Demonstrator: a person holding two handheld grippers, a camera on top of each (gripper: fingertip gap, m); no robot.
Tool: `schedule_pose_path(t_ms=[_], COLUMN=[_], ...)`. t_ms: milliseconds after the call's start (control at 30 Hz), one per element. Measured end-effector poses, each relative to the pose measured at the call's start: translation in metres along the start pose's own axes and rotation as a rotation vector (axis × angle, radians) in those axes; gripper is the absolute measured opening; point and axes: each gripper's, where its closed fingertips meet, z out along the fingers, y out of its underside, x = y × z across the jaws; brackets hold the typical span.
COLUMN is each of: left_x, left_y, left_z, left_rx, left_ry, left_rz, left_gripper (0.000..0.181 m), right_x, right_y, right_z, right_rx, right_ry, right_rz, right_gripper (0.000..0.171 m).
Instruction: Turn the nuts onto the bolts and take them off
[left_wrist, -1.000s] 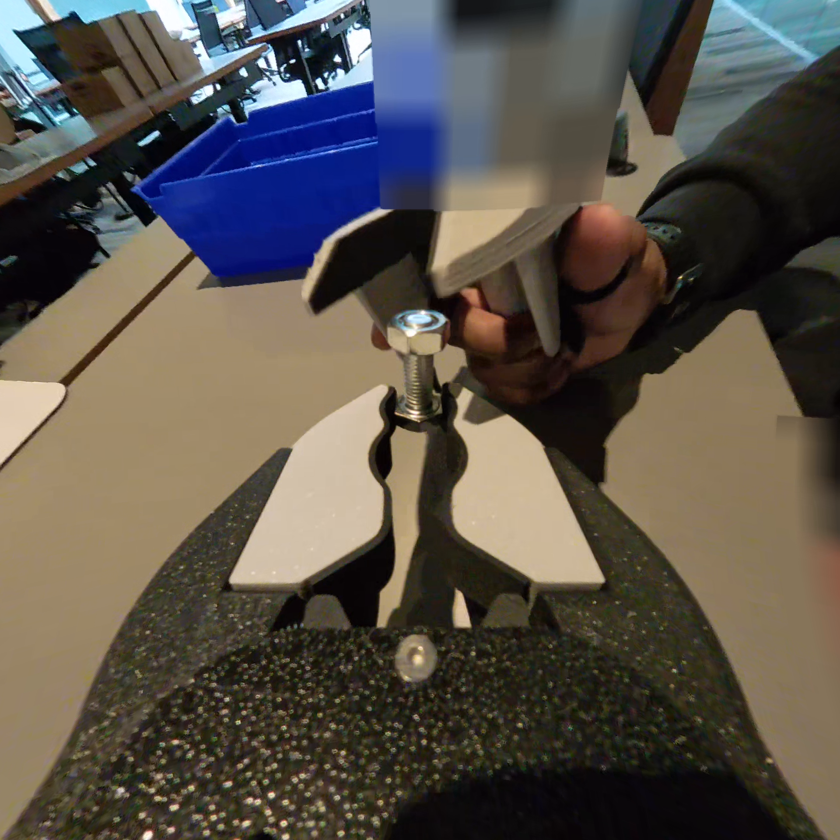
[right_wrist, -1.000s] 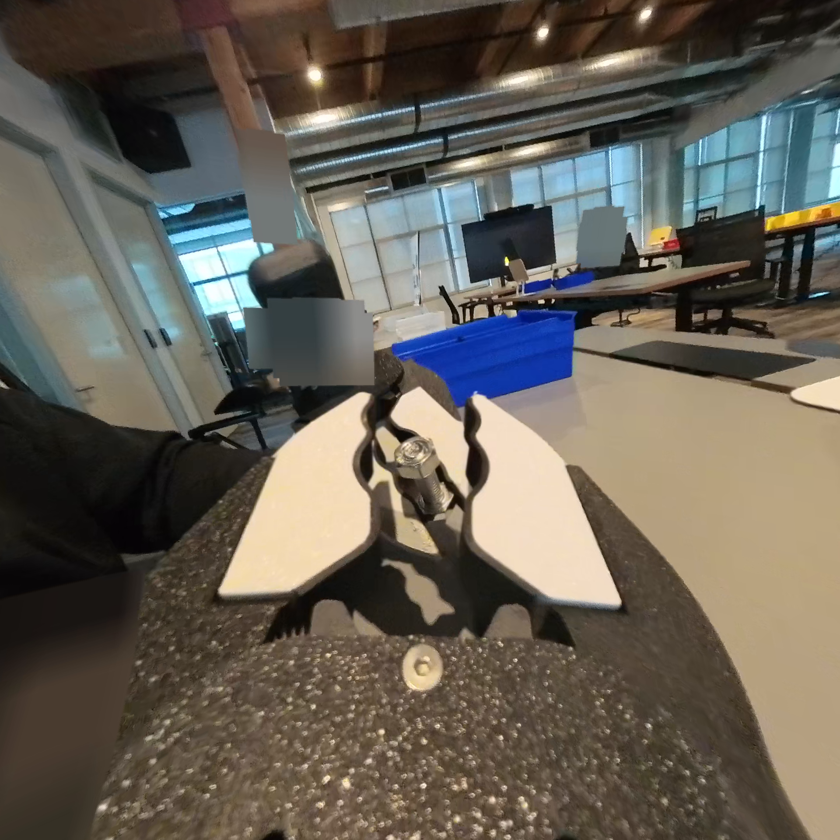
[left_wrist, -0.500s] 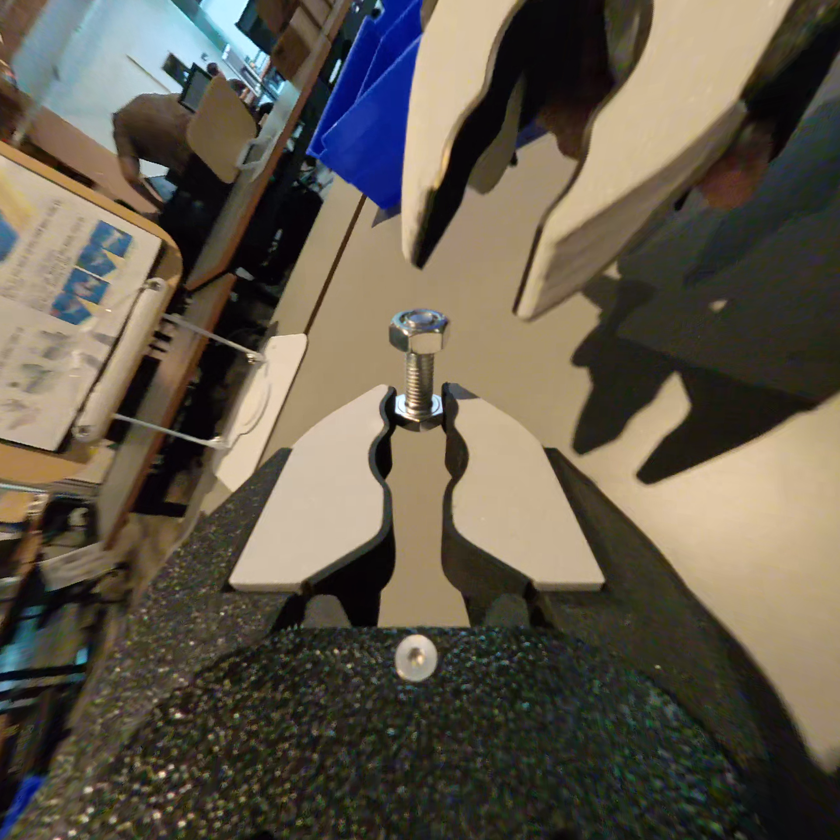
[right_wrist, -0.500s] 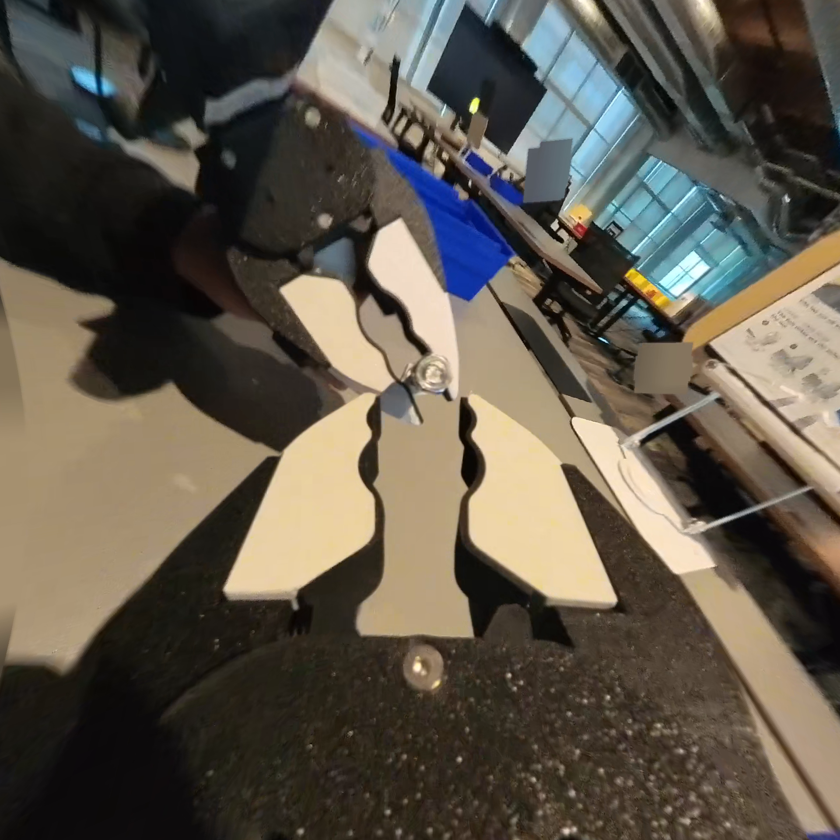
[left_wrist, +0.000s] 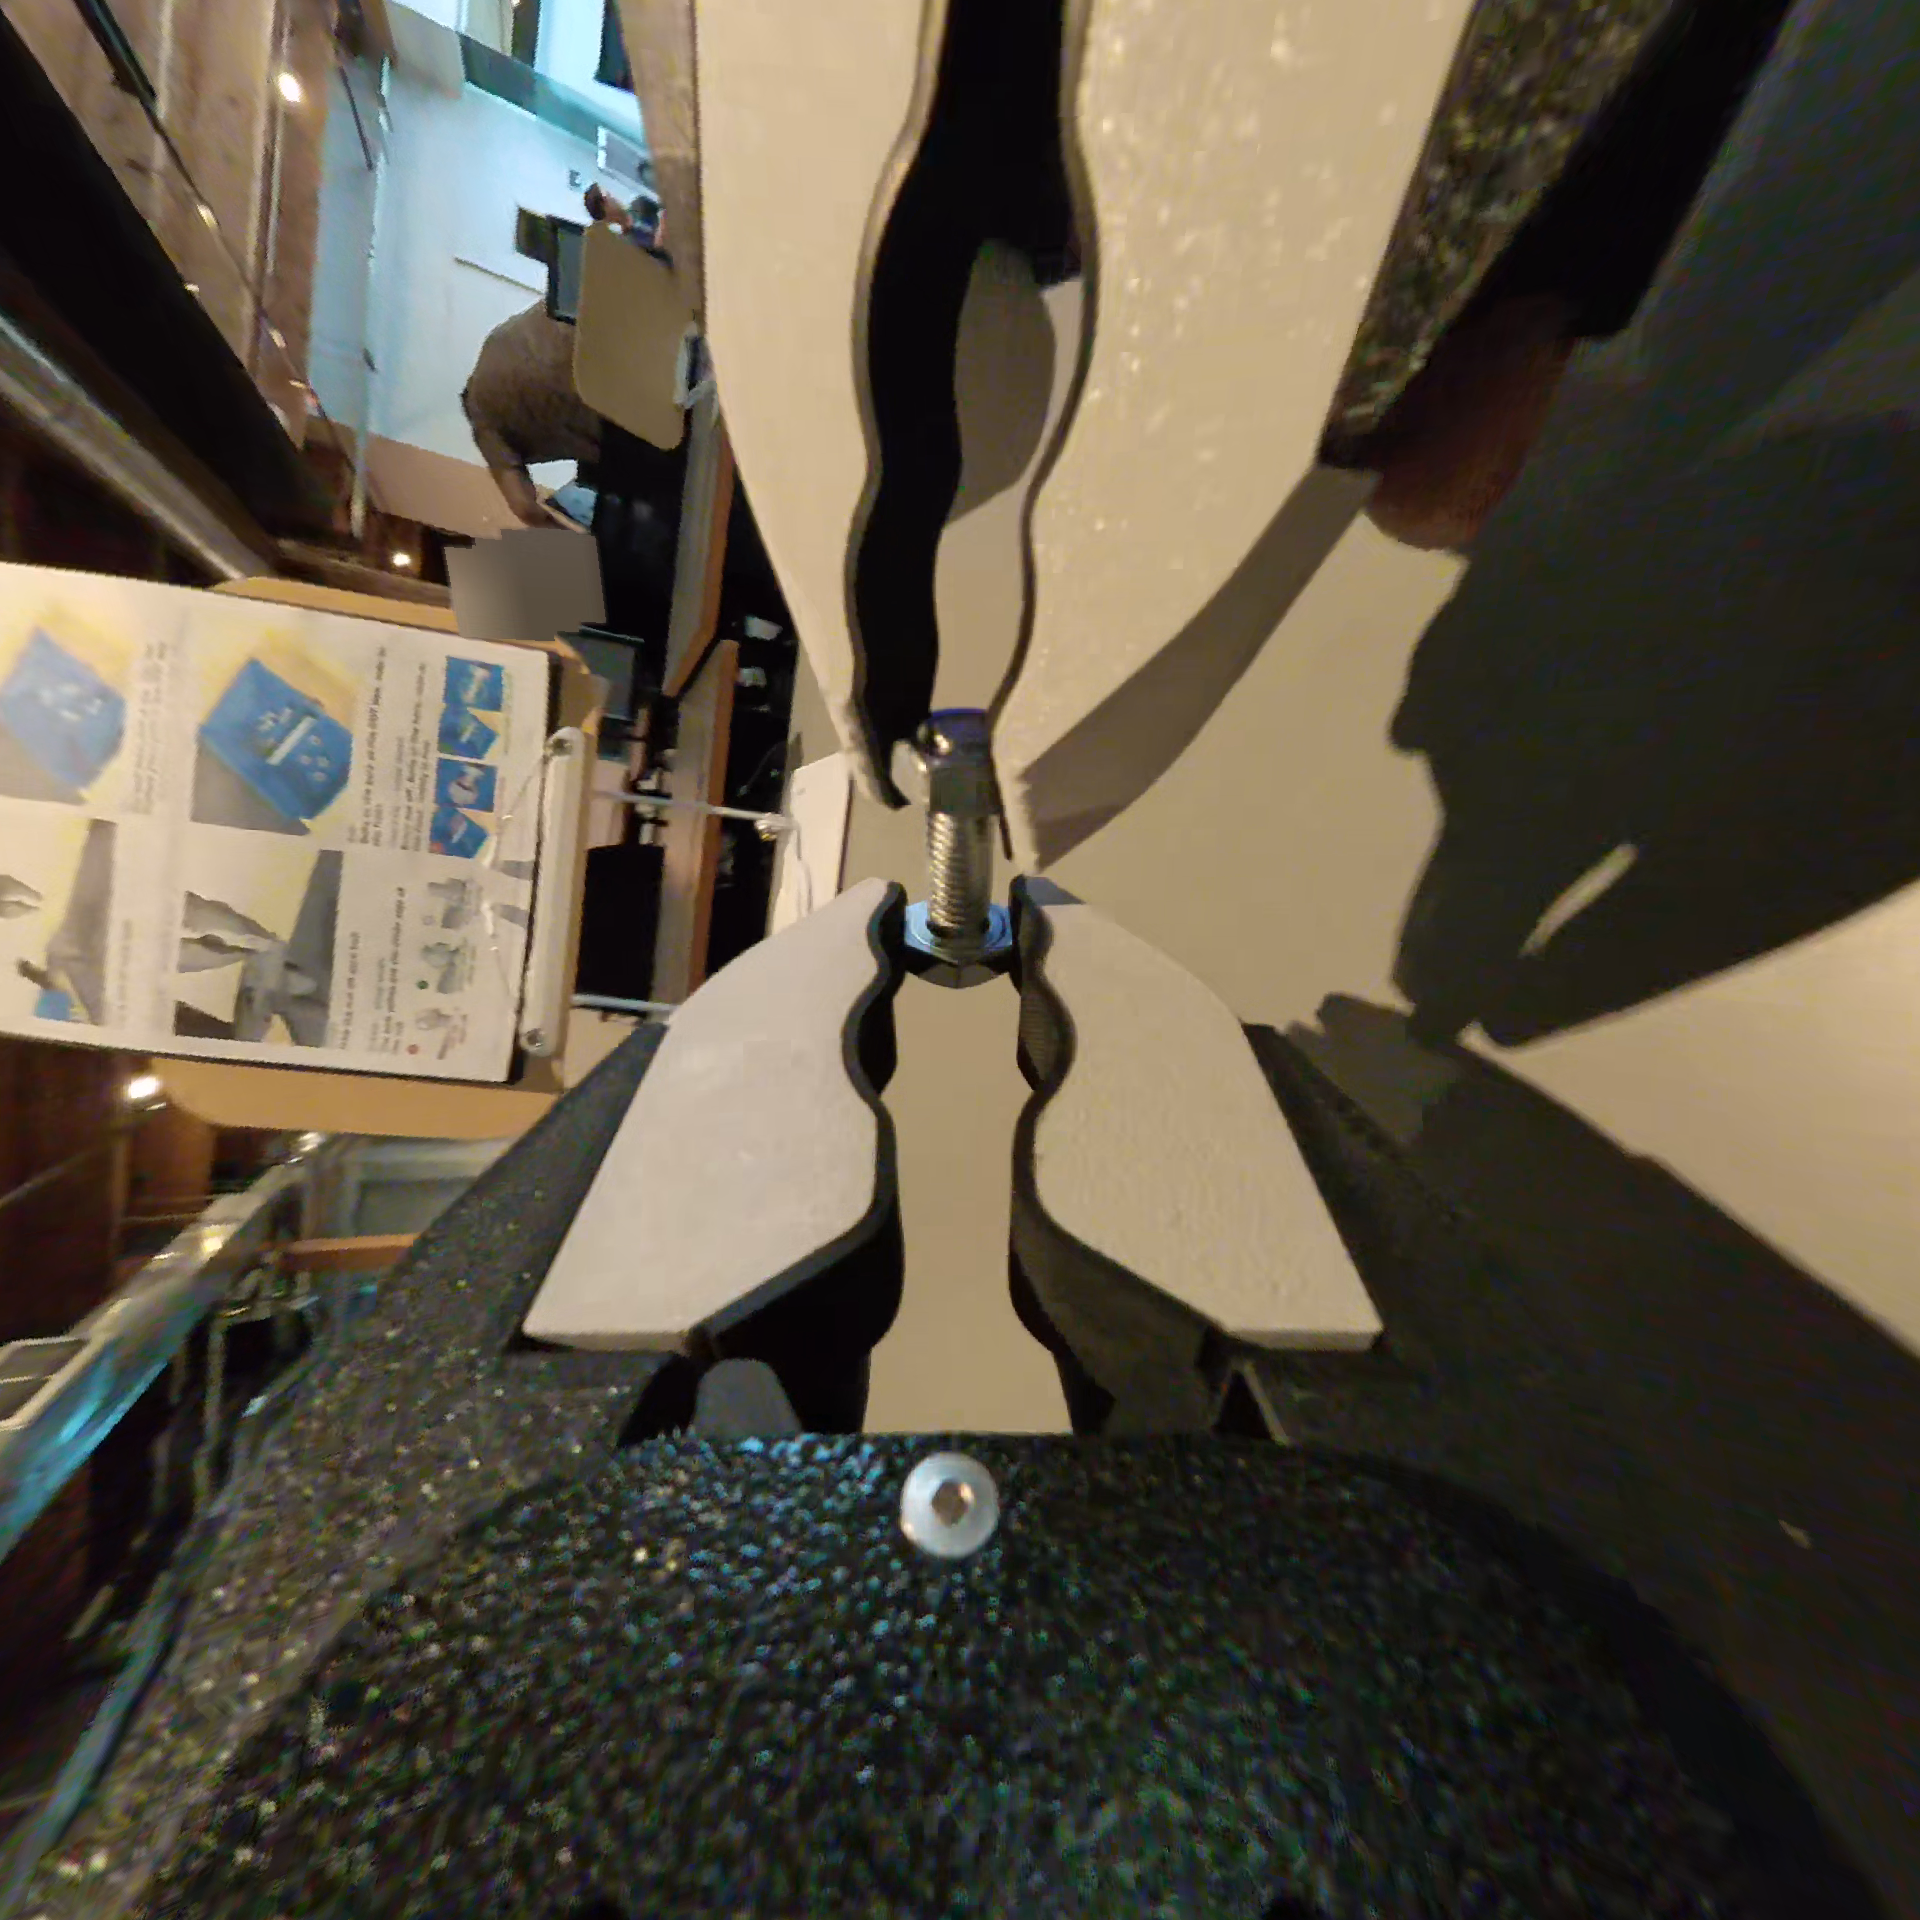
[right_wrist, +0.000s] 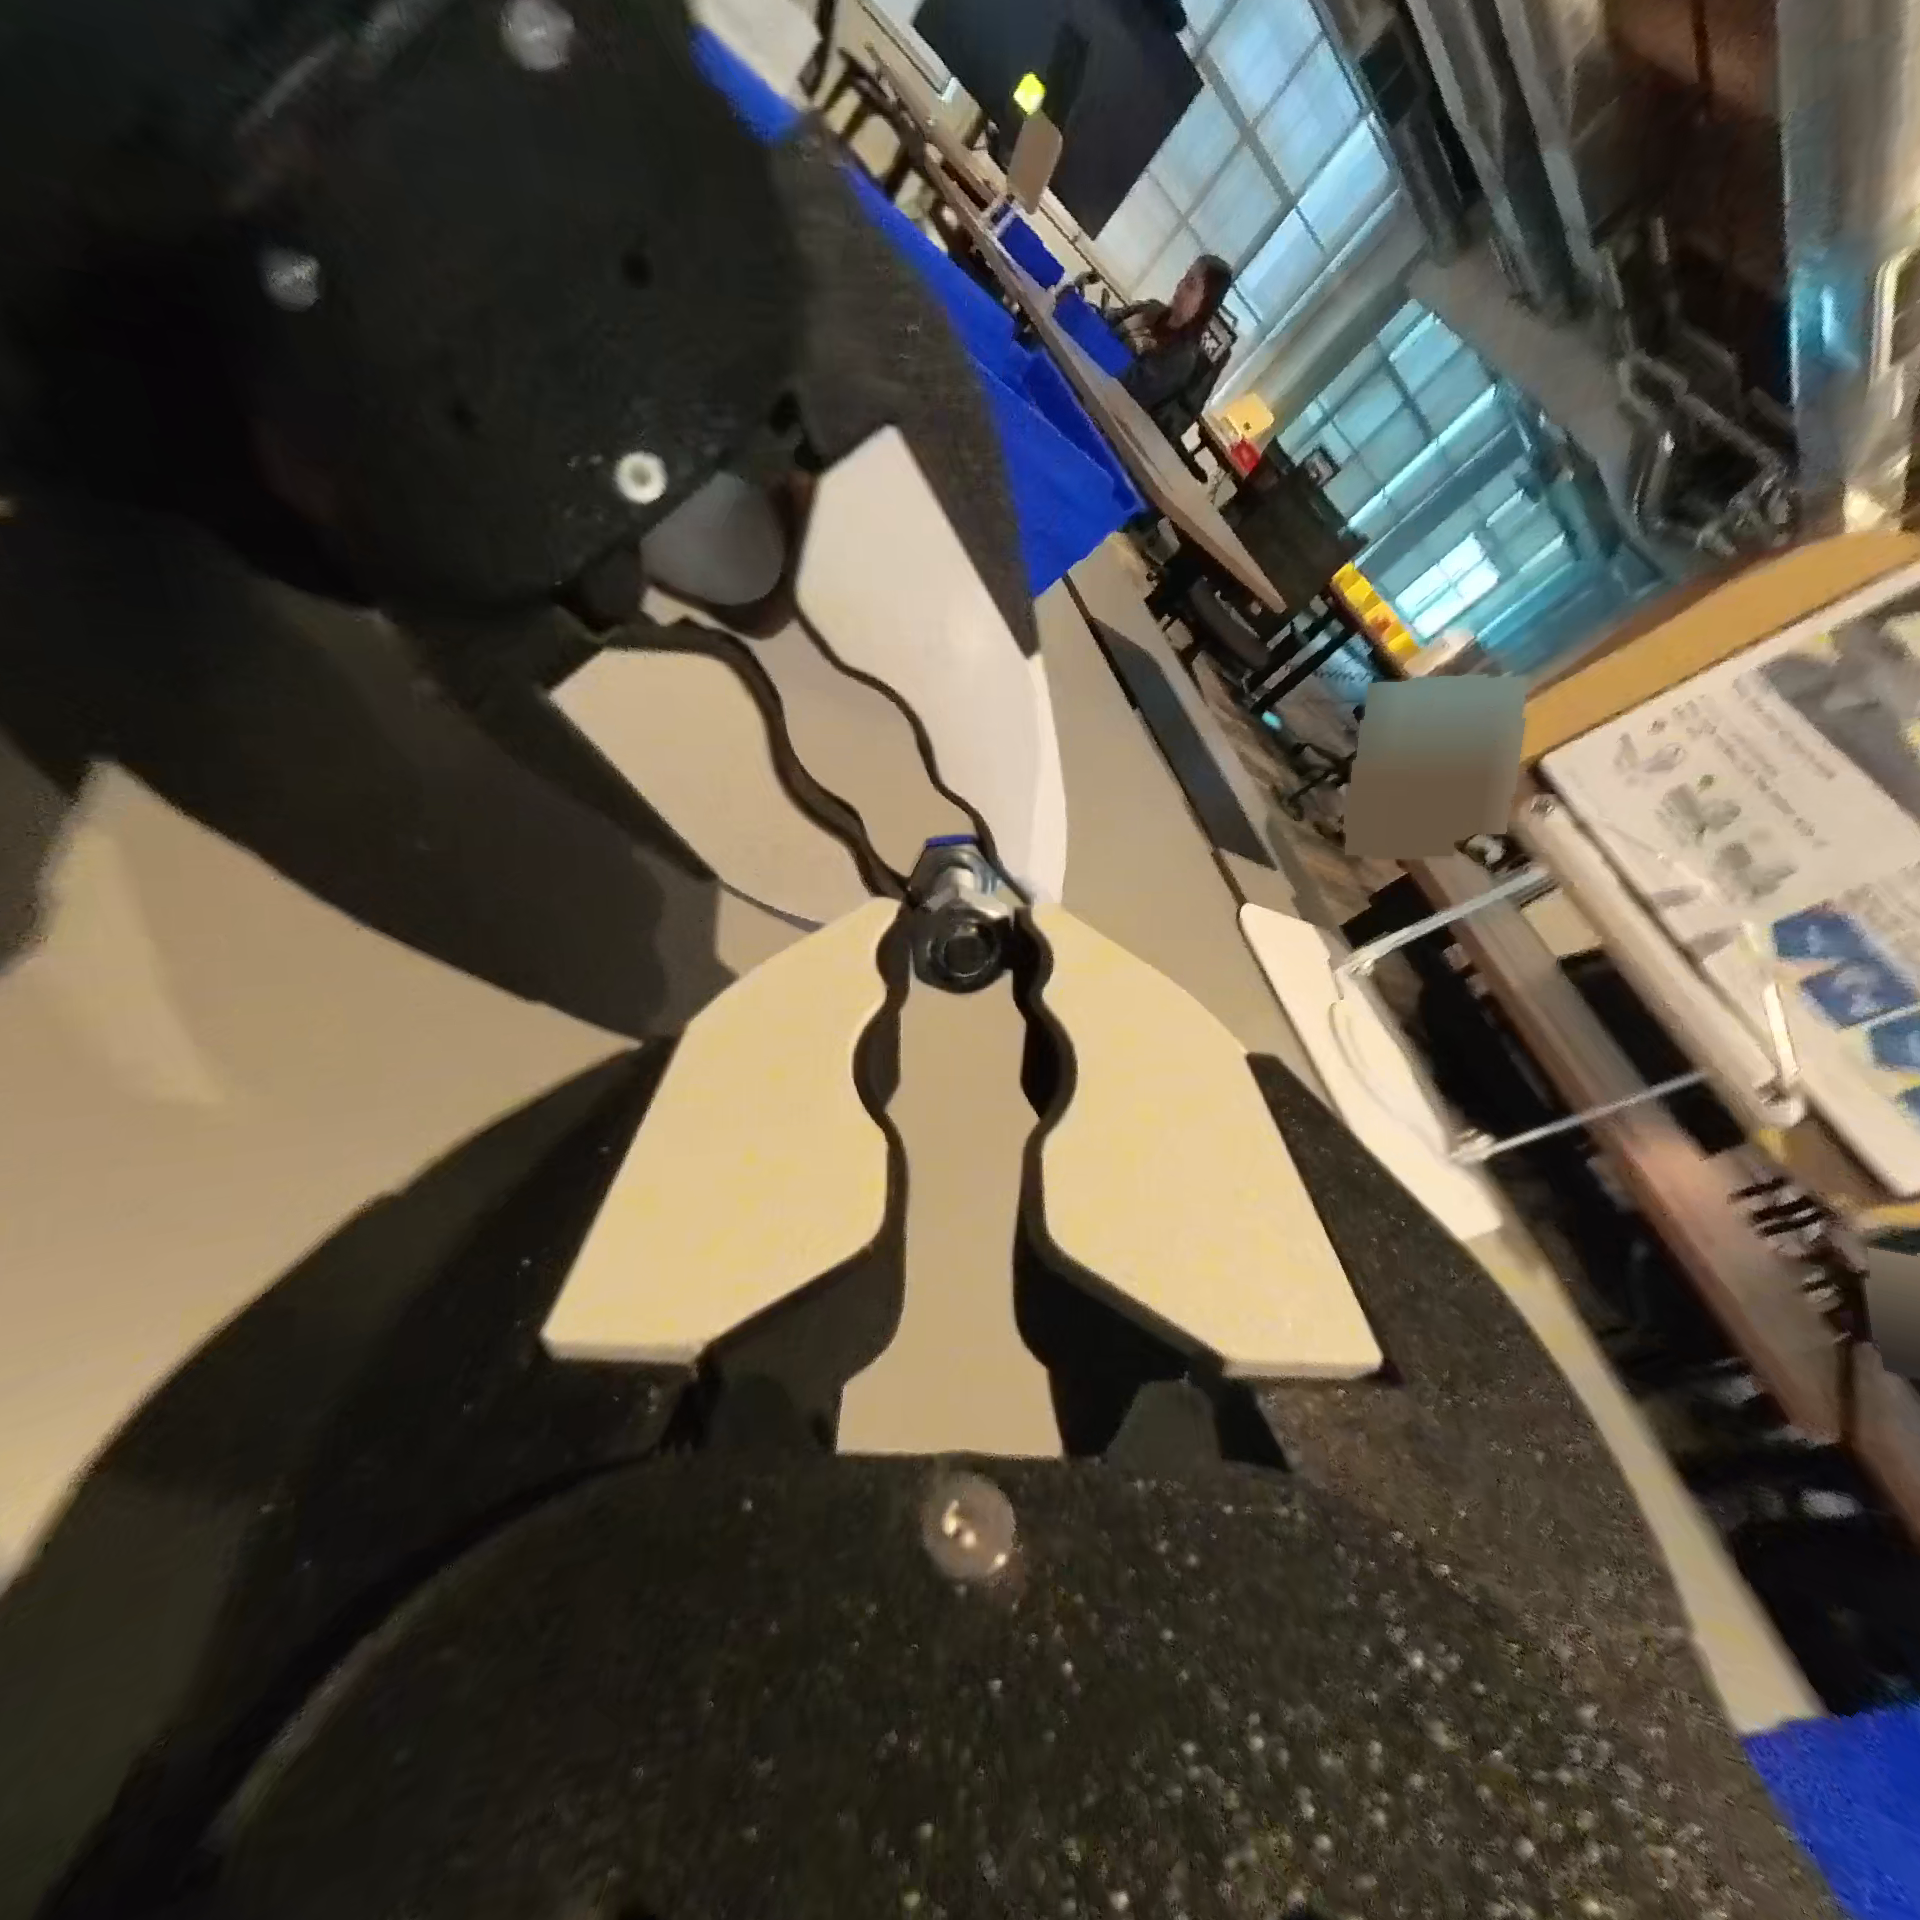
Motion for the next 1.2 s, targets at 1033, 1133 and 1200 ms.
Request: schedule_pose_path(t_ms=[1033,1133,1200], left_x=[0.009,0.011,0.009], left_y=[0.013,0.011,0.012], left_z=[0.008,0.008,0.008], left_rx=[-0.073,-0.068,-0.071], left_ry=[0.039,0.044,0.033], left_rz=[0.047,0.057,0.062], left_gripper=[0.019,0.019,0.019], right_x=[-0.004,-0.003,-0.002], right_y=[0.022,0.022,0.021], right_z=[0.008,0.012,0.012], right_rx=[-0.09,-0.107,-0.105], right_ry=[0.059,0.096,0.096], right_rz=[-0.418,-0.439,-0.393], right_gripper=[0.036,0.02,0.019])
